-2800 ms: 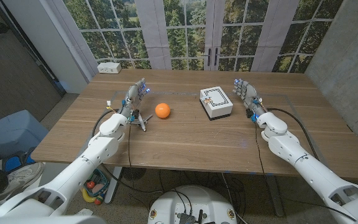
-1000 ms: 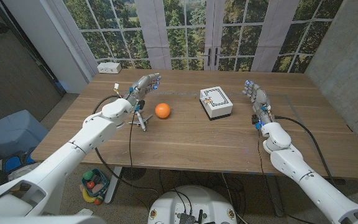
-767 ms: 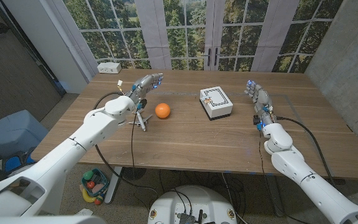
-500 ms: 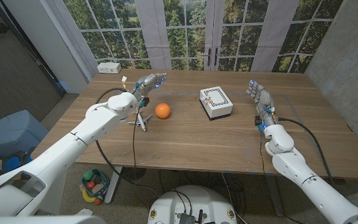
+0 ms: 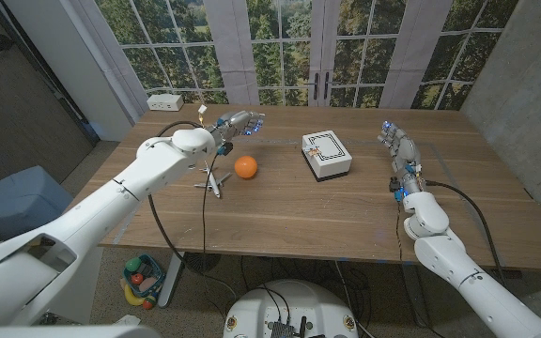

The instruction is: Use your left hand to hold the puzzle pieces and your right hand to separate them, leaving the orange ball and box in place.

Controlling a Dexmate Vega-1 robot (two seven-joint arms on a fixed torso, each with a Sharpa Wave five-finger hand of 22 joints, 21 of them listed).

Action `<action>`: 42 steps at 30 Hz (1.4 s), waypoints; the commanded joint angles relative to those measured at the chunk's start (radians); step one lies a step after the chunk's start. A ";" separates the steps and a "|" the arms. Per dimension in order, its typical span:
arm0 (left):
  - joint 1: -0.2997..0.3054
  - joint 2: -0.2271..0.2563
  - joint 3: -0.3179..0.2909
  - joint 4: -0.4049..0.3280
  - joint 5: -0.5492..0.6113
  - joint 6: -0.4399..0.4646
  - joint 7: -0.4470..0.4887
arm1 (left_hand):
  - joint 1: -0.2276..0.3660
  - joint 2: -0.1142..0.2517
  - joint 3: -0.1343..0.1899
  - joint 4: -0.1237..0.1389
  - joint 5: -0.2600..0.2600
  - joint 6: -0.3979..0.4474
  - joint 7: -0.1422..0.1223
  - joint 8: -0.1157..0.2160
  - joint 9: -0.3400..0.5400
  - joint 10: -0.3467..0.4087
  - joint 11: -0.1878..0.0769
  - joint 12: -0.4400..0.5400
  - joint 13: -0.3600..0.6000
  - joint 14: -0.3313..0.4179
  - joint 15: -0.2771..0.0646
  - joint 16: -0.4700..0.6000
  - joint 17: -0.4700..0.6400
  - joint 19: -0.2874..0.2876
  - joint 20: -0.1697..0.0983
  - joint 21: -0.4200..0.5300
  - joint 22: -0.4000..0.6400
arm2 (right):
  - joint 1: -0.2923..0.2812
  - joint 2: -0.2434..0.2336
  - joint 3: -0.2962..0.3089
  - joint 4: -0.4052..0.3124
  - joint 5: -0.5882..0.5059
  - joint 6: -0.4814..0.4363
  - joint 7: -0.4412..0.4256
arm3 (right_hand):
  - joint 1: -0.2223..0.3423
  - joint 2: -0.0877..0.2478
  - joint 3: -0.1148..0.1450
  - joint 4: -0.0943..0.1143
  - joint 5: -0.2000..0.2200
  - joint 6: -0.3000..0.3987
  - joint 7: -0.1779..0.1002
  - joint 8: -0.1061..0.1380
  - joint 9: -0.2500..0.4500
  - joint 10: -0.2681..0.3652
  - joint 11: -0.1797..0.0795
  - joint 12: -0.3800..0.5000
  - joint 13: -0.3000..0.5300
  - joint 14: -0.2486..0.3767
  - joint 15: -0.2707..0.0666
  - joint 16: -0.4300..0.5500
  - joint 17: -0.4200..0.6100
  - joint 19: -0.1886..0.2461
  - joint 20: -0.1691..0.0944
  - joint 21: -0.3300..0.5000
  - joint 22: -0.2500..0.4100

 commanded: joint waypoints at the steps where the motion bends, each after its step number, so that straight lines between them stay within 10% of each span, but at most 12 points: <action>1: -0.100 -0.005 0.091 -0.010 0.077 0.127 -0.059 | 0.035 -0.004 -0.007 -0.009 0.001 0.001 -0.036 0.007 0.002 -0.017 -0.010 0.006 0.020 -0.023 -0.005 0.017 0.020 0.019 0.005 0.018 0.012 | -0.036 0.001 0.024 -0.014 -0.003 0.042 -0.005 | 0.004 0.001 0.002 -0.006 -0.002 0.008 0.000 0.005 0.002 0.011 -0.001 0.001 0.002 0.009 -0.015 0.007 0.001 0.008 -0.044 -0.003 0.003; 42: -0.168 -0.145 0.196 0.127 0.106 0.153 -0.164 | 0.130 -0.023 -0.065 0.004 0.002 0.078 -0.010 0.033 0.002 0.059 -0.050 0.058 0.100 0.022 -0.045 0.125 0.087 0.113 -0.031 0.093 0.056 | -0.107 0.037 0.058 0.008 -0.011 0.174 0.021 | 0.009 0.003 -0.005 -0.020 -0.003 0.019 0.002 0.004 0.003 0.024 0.003 0.001 0.003 0.008 -0.016 0.009 0.000 0.015 -0.042 -0.017 0.004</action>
